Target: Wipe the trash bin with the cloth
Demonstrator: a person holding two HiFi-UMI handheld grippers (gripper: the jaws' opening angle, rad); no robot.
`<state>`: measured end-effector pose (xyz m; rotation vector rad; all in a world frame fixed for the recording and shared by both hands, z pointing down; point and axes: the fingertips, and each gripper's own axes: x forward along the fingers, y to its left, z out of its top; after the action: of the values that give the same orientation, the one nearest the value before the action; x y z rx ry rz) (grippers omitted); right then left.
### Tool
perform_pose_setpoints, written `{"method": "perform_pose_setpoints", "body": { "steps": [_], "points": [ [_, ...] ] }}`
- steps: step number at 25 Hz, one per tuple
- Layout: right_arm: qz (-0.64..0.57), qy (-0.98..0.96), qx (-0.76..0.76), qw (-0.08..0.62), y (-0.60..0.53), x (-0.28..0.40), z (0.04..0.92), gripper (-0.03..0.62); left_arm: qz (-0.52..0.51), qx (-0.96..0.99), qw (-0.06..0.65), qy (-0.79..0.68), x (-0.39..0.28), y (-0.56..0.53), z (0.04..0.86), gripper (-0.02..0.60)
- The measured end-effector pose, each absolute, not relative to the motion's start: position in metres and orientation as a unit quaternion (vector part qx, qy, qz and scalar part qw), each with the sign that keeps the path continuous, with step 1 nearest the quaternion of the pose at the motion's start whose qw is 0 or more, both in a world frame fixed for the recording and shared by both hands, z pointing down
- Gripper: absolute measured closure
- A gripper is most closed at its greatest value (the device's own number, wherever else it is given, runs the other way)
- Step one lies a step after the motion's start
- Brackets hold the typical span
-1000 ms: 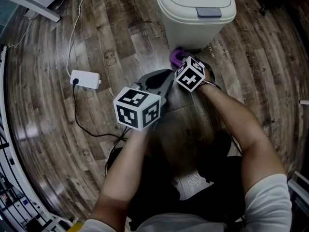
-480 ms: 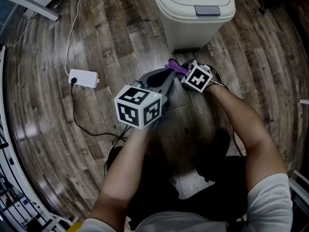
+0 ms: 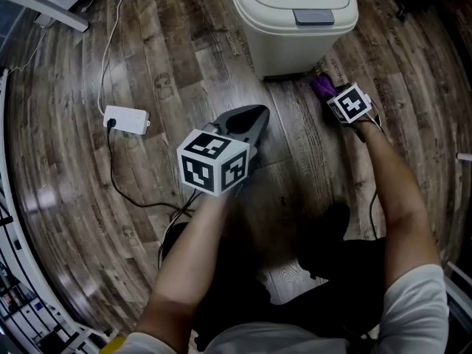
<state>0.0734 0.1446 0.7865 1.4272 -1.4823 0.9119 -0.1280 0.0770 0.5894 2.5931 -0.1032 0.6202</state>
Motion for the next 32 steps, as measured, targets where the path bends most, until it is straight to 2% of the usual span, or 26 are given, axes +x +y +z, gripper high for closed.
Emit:
{"method": "perform_pose_setpoints", "body": {
  "steps": [3,6,9,13,21,32],
  "points": [
    [0.361,-0.549,0.626,0.42,0.143,0.113,0.78,0.499,0.232,0.944,0.232,-0.04,-0.129,0.076,0.592,0.574],
    [0.376,-0.535,0.646,0.395,0.134,0.118,0.778,0.499,0.237,0.942,0.232,-0.046,-0.131,0.074,0.595,0.574],
    [0.358,-0.524,0.656,0.409,0.123,0.123,0.778,0.499,0.242,0.941,0.231,-0.048,-0.131,0.074,0.597,0.574],
    [0.393,-0.577,0.611,0.374,0.104,0.074,0.801,0.5,0.244,0.94,0.232,-0.051,-0.132,0.074,0.599,0.574],
    [0.338,-0.585,0.59,0.442,0.079,0.045,0.806,0.499,0.245,0.94,0.233,-0.054,-0.136,0.072,0.599,0.574],
    [0.268,-0.652,0.56,0.436,0.024,-0.018,0.79,0.499,0.238,0.941,0.235,-0.059,-0.147,0.067,0.593,0.574]
  ]
}}
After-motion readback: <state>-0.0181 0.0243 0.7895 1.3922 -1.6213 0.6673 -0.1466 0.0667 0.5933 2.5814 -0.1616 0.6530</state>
